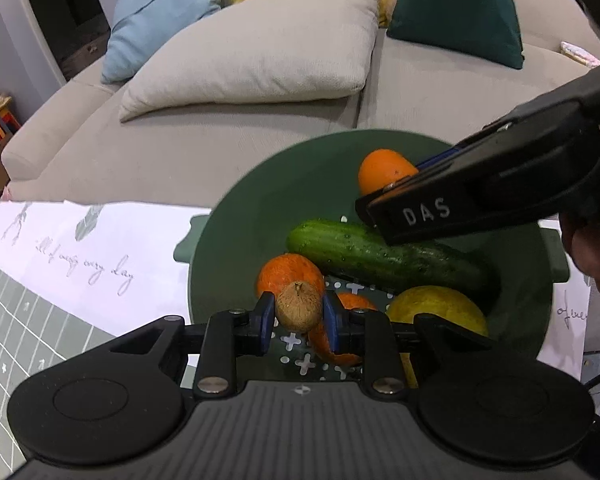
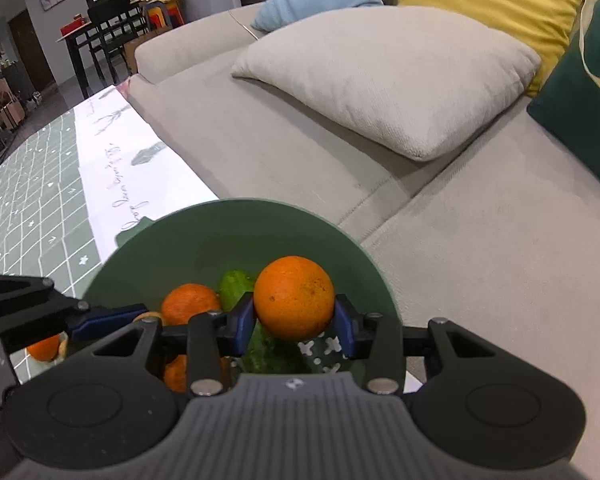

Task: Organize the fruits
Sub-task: 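Carry the mandarin and kiwi into the green colander and open both grippers, then withdraw both grippers from the colander toward the remaining fruit, then grasp a small brown kiwi with the right gripper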

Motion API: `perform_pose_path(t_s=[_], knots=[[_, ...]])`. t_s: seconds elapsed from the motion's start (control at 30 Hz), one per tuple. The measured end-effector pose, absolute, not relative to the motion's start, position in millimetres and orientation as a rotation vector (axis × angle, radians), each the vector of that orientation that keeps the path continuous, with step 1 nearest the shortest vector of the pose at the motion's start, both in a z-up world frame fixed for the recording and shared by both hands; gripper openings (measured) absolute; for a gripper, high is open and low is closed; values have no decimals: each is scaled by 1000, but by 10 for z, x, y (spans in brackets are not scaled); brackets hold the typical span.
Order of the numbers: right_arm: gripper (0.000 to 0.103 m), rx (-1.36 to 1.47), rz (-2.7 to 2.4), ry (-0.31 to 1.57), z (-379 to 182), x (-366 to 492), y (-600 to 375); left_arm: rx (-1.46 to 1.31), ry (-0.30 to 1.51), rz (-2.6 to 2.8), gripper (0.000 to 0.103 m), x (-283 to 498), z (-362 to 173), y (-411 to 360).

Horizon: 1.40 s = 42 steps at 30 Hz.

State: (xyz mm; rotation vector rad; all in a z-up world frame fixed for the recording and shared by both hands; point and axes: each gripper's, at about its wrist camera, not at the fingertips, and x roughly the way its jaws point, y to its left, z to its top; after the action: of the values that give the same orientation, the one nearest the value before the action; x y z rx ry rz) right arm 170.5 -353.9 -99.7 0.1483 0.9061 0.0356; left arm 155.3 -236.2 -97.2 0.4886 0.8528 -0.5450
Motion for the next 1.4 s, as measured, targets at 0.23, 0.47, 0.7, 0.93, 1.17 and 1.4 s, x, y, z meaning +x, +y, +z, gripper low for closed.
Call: perform_pose_path(t_s=[0.23,0.47,0.7,0.93,1.17,1.4], knots=[[38,90,26,904,-1045,1770,-3476,495,843,-531,35,1563,-959,-2359],[51,84,24,882,-1026,1727,-3474,468,791,-517,77,1529,-798,-2260],[51,125,3,808,-825,1452,-3467,381,755,-489,77,1219,-501,-1797],[51,146,43,740,-602,950,-3214,263,776,-411,77,727,-457,-1087],[51,158,127,740,-565,460,-2753,218,848,-348,77,319,-686,-535],[51,38,242,798,-714,210,-2159,184,848,-316,77,102,-718,-196]])
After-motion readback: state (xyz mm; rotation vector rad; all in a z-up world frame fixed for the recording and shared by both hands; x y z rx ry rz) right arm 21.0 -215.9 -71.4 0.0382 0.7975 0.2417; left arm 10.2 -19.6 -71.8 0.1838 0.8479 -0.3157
